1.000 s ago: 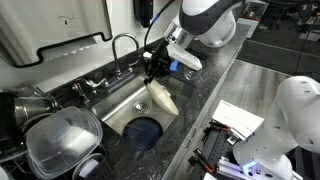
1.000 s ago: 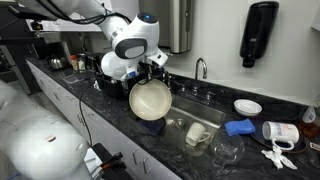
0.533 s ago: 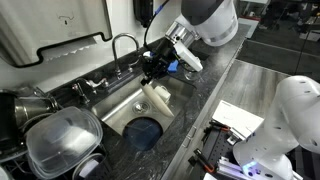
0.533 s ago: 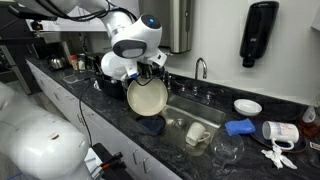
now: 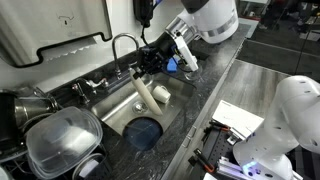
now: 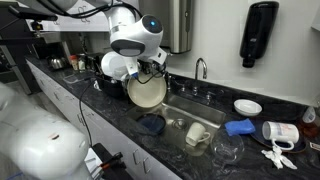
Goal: Put the white plate on the dish rack
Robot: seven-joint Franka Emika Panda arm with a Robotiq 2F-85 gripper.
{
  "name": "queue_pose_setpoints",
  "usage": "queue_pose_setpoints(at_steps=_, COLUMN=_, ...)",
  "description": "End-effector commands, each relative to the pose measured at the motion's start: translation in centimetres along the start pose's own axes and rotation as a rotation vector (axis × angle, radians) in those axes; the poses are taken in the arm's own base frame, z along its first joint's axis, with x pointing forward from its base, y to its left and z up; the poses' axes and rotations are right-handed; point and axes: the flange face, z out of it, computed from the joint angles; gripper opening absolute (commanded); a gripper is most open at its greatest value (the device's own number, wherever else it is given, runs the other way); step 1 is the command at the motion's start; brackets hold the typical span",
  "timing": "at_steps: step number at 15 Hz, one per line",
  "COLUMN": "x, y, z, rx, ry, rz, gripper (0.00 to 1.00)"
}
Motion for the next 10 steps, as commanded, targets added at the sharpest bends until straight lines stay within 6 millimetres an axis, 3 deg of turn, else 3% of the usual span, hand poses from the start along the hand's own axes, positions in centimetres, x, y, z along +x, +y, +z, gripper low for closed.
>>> queue_pose_setpoints(at_steps=1, x=0.9, y=-1.5, z=-1.2, rx=0.17, ry=0.055, rz=-0.075, gripper=0.01)
queue_pose_setpoints(at_steps=10, x=1.5, y=-6.5, z=-0.4, rx=0.607, ry=0.069, rz=-0.329, gripper=0.01)
